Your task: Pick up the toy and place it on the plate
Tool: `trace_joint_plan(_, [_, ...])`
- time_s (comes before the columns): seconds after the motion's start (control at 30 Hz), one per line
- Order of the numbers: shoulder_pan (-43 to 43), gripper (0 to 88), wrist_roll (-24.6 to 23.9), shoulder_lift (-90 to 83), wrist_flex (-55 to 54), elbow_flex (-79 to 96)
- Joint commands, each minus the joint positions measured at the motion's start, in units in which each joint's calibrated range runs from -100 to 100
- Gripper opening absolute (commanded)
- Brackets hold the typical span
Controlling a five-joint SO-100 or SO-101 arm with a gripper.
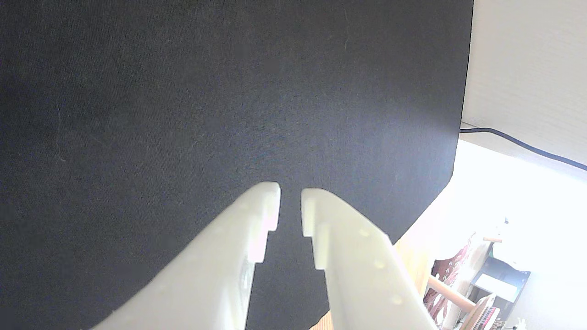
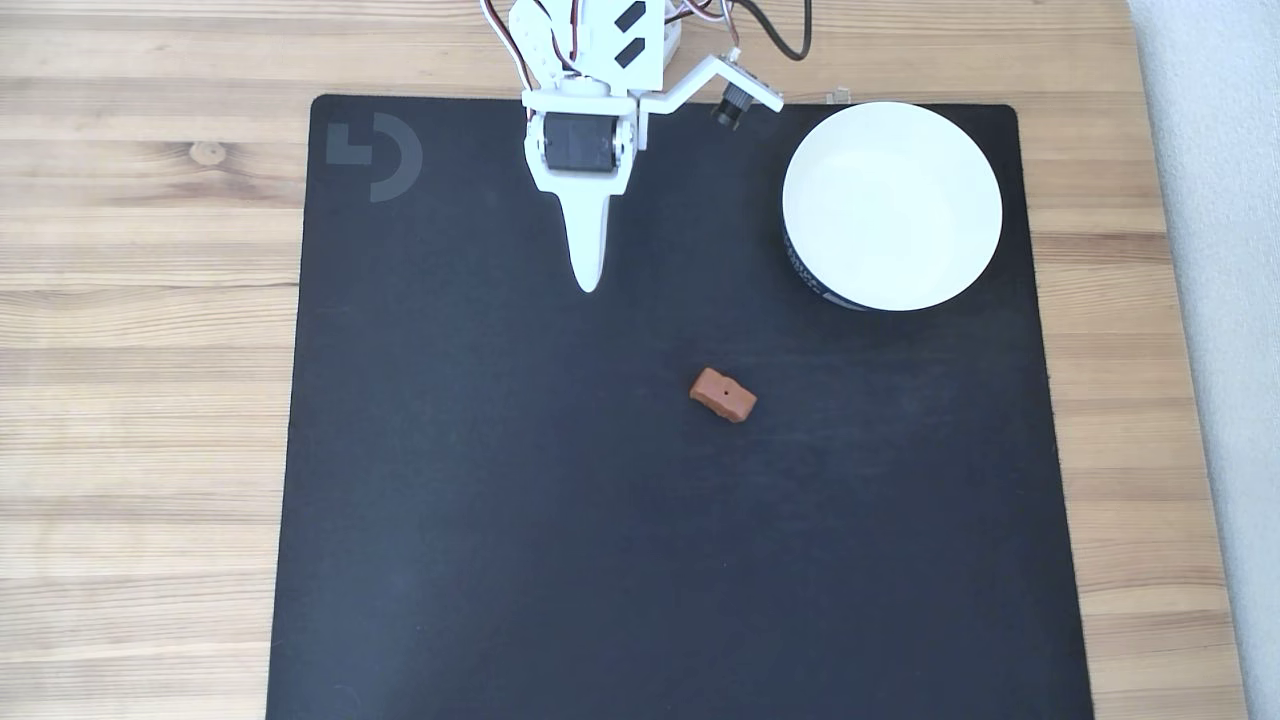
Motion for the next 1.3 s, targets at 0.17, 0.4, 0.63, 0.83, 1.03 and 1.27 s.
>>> trace_joint_plan(0.17, [-0.1, 2.5, 0.3, -0.5, -0.1, 0.7])
trace_joint_plan(0.4, [-0.1, 2.5, 0.3, -0.5, -0.1, 0.7])
trace_joint_plan(0.63, [-0.1, 2.5, 0.2, -0.5, -0.1, 0.7])
trace_joint_plan(0.83, [0.3, 2.5, 0.0, -0.5, -0.1, 0.7])
trace_joint_plan(1.03, [-0.2, 2.5, 0.3, -0.5, -0.1, 0.7])
trace_joint_plan(1.27, [-0.3, 2.5, 0.2, -0.5, -0.1, 0.7])
